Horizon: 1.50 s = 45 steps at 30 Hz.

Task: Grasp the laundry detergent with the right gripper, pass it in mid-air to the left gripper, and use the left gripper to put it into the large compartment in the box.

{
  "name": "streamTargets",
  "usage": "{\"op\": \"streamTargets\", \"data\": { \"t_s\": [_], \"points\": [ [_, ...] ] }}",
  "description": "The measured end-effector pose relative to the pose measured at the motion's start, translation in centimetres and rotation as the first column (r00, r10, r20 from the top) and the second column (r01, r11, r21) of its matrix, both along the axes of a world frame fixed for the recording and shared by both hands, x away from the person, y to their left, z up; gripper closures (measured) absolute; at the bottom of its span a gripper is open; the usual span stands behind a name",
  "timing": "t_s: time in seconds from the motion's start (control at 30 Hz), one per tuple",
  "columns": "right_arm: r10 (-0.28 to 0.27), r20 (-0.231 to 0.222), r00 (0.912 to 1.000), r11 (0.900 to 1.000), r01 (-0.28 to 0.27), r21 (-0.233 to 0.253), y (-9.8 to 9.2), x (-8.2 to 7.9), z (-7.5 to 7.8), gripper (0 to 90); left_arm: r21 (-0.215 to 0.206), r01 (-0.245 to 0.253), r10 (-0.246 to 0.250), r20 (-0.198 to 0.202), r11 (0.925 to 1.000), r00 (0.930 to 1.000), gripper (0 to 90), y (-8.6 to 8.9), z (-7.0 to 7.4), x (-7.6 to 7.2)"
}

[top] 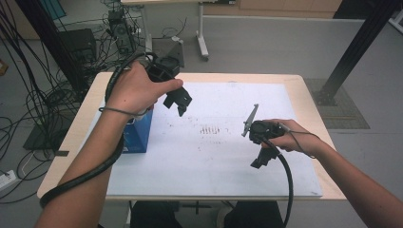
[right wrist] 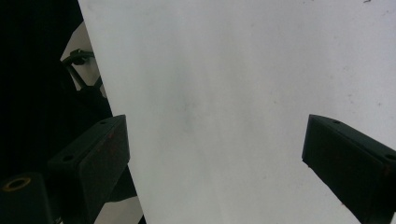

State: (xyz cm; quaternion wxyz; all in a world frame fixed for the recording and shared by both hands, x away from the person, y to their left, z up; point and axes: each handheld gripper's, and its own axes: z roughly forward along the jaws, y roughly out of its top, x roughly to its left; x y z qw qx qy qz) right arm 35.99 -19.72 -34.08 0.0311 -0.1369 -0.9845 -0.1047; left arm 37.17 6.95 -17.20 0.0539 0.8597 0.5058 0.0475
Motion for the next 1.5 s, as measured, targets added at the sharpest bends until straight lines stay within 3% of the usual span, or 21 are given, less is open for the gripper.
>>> {"op": "streamTargets", "data": {
  "t_s": [0.13,0.3,0.43,0.83,1.0,1.2,1.5],
  "points": [
    [-0.008,0.006,0.9999,1.0,0.008,0.002,-0.4,0.0,0.0,7.1,-0.024,0.036,-0.036,-0.015,0.9991,0.9992,5.0,-0.9,-1.4,0.0],
    [-0.015,0.001,0.9999,1.0,0.015,0.002,-0.7,-0.1,0.0,7.1,-0.016,0.074,-0.074,-0.048,0.9972,0.9961,5.2,-2.1,-3.5,-0.1],
    [-0.013,0.005,0.9999,1.0,0.013,-0.001,-0.9,0.0,0.0,7.1,-0.048,0.104,-0.107,-0.071,0.9935,0.9918,5.2,-2.7,-5.1,-0.1],
    [-0.022,0.004,0.9997,1.0,0.022,0.005,-0.9,0.0,0.1,7.0,-0.071,0.121,-0.127,-0.101,0.9902,0.9867,5.4,-3.4,-9.2,-0.6],
    [-0.018,0.003,0.9998,1.0,0.018,0.002,-0.8,0.0,0.2,7.0,-0.06,0.114,-0.12,-0.117,0.9917,0.9858,5.5,-3.3,-10.7,-0.6],
    [-0.02,0.004,0.9998,1.0,0.02,0.0,-0.8,-0.1,0.1,7.0,-0.062,0.103,-0.11,-0.128,0.9928,0.9856,5.6,-3.1,-11.5,-0.6],
    [-0.028,0.014,0.9995,1.0,0.028,-0.003,-0.6,-0.5,0.5,7.0,-0.066,0.102,-0.109,-0.119,0.9926,0.9868,5.6,-3.0,-11.2,-1.1]
  ]
}}
